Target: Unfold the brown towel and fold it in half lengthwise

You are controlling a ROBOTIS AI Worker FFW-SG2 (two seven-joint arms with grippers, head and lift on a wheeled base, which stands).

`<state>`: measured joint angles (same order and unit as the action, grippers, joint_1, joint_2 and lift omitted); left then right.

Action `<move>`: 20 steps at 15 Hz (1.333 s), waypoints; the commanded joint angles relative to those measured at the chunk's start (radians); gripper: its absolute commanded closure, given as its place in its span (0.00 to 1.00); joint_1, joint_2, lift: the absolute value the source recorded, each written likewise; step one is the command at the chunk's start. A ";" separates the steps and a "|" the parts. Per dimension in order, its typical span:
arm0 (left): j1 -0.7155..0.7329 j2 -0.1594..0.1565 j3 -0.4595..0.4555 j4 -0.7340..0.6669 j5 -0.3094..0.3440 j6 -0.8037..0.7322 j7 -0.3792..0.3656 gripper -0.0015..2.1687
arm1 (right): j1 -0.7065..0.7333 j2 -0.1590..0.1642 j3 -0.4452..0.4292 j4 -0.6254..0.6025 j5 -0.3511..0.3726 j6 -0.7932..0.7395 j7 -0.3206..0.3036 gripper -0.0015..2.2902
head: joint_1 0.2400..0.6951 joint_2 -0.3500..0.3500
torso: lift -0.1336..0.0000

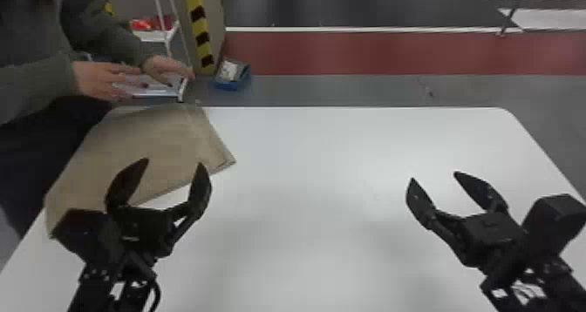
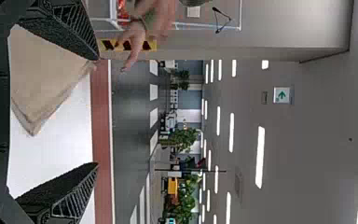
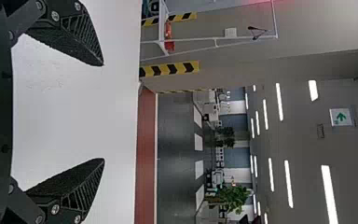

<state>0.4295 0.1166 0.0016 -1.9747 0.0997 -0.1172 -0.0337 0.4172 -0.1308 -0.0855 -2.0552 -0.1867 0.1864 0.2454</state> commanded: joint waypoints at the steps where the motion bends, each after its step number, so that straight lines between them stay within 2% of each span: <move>1: 0.000 0.000 0.000 -0.001 0.000 0.000 0.000 0.04 | 0.000 -0.001 0.000 0.001 0.000 0.000 0.000 0.07 | 1.00 0.51 | 0.07; 9: 0.000 -0.002 -0.011 0.000 -0.026 0.006 0.017 0.04 | 0.011 -0.001 -0.010 -0.014 0.001 0.009 0.000 0.07 | 1.00 0.50 | 0.07; 20: 0.000 -0.002 -0.012 0.000 -0.025 0.006 0.018 0.04 | 0.011 0.000 -0.014 -0.014 -0.002 0.006 0.000 0.07 | 1.00 0.49 | 0.07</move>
<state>0.4295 0.1154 -0.0108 -1.9755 0.0752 -0.1111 -0.0153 0.4264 -0.1310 -0.0997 -2.0691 -0.1885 0.1954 0.2453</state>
